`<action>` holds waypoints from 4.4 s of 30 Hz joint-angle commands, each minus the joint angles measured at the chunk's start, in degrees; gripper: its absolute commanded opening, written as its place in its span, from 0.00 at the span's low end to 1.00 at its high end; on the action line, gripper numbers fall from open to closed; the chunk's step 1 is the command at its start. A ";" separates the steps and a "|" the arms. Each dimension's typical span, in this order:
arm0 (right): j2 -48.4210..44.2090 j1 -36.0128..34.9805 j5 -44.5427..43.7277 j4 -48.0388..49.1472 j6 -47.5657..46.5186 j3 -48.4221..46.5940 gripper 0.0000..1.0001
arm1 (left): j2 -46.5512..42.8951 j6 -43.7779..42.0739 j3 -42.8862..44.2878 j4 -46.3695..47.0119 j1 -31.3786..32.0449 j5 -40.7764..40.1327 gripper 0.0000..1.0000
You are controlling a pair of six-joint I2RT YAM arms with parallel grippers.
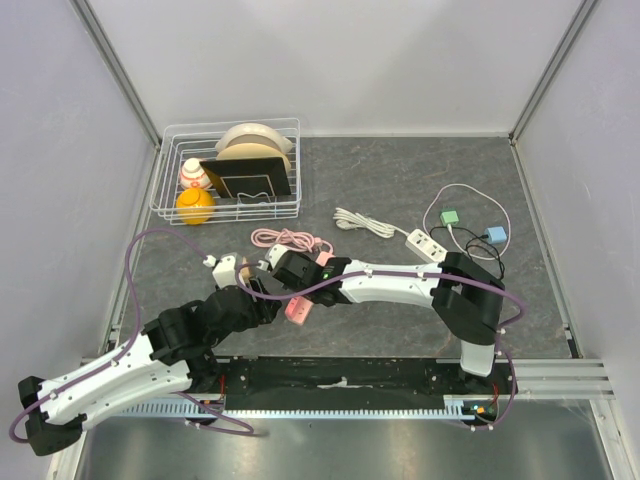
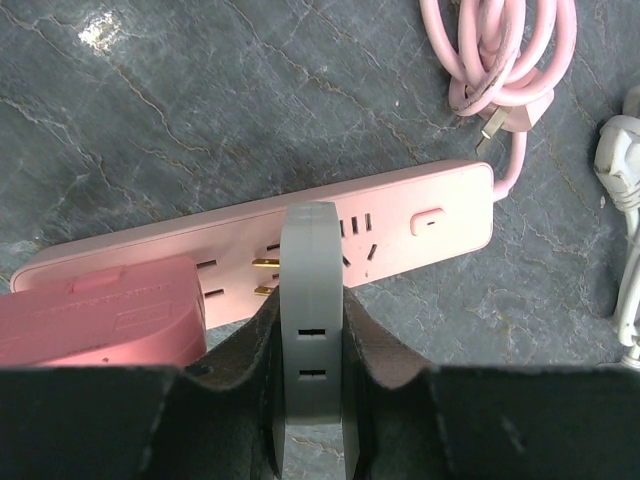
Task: Insert the plug
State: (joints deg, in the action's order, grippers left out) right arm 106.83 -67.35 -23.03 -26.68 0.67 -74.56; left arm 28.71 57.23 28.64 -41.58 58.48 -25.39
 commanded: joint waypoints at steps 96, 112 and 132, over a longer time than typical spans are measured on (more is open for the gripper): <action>-41.35 28.15 56.69 54.36 44.86 29.65 0.00 | 23.39 0.68 -7.91 92.79 -24.11 46.63 1.00; -39.41 28.15 55.28 50.50 42.76 29.04 0.00 | 27.63 6.22 -5.88 101.17 -24.03 53.86 0.86; -40.03 28.85 58.18 56.11 46.88 29.56 0.00 | 28.77 9.21 -8.60 107.76 -24.11 53.42 0.09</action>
State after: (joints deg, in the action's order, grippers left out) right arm 66.85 -38.85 34.37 24.36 45.50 -44.71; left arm 56.90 63.70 20.43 58.15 33.87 25.67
